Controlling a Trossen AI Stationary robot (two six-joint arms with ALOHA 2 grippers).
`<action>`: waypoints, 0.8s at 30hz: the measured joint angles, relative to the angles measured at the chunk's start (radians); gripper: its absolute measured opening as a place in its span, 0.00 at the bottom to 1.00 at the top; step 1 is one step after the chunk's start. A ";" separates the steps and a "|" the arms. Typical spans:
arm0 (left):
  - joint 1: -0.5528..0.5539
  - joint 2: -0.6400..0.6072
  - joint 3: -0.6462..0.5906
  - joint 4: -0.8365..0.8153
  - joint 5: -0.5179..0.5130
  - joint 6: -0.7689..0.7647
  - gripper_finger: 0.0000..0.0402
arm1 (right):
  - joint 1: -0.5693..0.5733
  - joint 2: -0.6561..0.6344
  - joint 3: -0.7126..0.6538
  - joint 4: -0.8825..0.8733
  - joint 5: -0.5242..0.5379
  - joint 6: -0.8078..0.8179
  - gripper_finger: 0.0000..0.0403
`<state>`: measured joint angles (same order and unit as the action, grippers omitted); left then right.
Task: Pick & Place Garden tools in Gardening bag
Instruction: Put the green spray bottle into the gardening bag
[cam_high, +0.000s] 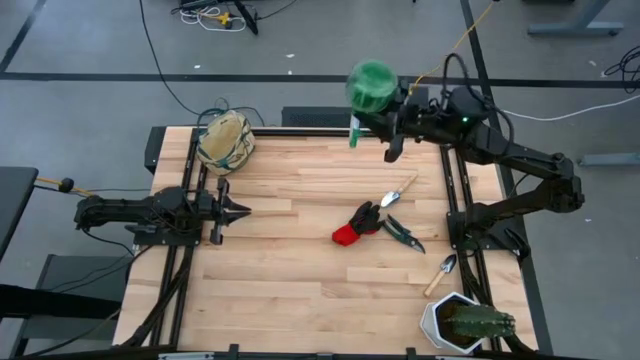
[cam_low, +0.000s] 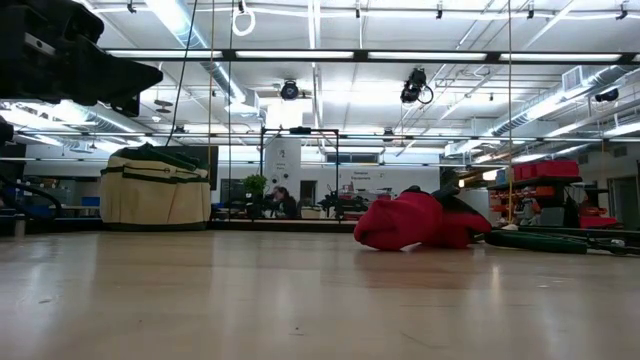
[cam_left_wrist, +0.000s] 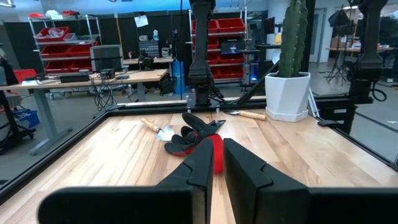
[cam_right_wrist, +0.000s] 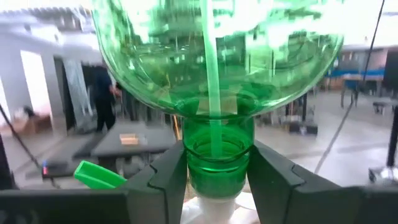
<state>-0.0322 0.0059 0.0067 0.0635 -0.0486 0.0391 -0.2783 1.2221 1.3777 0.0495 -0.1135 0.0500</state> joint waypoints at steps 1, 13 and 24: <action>0.000 0.000 0.000 0.000 0.000 0.000 0.11 | 0.000 0.000 0.000 0.023 0.000 0.000 0.37; 0.000 0.000 0.000 0.015 0.000 -0.001 0.11 | 0.000 0.000 0.000 0.087 0.000 0.002 0.37; 0.000 0.000 0.000 0.155 0.000 -0.001 0.11 | 0.003 0.005 -0.001 0.308 -0.008 0.085 0.37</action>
<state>-0.0319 0.0062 0.0067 0.2180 -0.0490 0.0380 -0.2749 1.2266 1.3769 0.3577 -0.1215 0.1348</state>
